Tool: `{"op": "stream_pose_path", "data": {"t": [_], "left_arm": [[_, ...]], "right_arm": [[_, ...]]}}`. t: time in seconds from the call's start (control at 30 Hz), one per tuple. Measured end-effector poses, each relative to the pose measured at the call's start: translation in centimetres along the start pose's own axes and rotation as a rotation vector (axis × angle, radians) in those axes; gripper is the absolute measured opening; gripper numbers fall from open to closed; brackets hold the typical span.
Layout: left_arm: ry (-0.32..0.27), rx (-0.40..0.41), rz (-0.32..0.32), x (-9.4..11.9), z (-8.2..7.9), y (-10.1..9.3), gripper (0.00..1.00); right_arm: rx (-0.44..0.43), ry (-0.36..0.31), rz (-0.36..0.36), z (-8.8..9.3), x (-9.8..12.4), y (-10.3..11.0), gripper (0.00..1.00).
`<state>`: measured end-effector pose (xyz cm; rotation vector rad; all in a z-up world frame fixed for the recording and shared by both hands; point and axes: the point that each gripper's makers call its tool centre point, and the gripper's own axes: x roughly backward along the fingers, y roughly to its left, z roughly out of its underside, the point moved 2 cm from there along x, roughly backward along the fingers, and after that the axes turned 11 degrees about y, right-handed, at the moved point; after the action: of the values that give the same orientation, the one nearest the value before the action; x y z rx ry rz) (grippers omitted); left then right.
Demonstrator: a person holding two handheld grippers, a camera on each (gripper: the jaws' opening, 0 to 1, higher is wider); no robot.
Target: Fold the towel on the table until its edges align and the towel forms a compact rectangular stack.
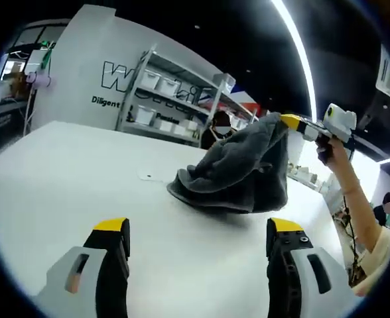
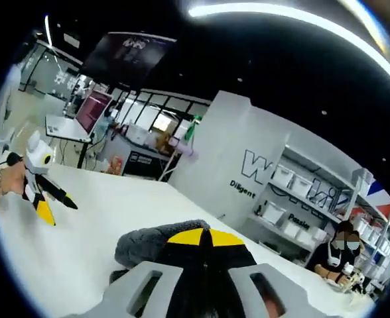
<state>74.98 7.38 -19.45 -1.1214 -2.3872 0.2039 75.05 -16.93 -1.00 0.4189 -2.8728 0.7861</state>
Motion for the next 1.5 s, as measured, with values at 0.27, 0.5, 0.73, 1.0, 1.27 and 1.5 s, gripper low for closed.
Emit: {"op": "stream_pose_path", "data": {"t": [0.27,0.5,0.73,1.0,1.27,1.5], "left_arm": [[-0.003,0.001,0.001,0.1,-0.3,0.5,0.83],[-0.001,0.002,-0.001,0.1,-0.1,0.2,0.83],[-0.009,0.005,0.002,0.2,-0.2,-0.1,0.83],[-0.012,0.006,0.005,0.3,0.0,-0.5,0.83],[-0.014,0.008,0.004,0.3,0.2,-0.9,0.83],[-0.014,0.007,0.004,0.4,0.3,-1.0,0.83]], "right_arm": [[0.006,-0.040,0.017,-3.3,0.3,-1.8,0.00],[0.025,-0.055,0.028,-5.7,1.1,-2.9,0.00],[0.019,-0.083,0.034,-8.3,2.7,-3.9,0.00],[0.019,-0.114,0.044,-10.5,4.2,-4.2,0.00],[0.040,-0.157,0.072,-14.2,6.8,-5.2,0.00],[0.110,-0.200,0.113,-18.0,9.6,-5.5,0.00]]}}
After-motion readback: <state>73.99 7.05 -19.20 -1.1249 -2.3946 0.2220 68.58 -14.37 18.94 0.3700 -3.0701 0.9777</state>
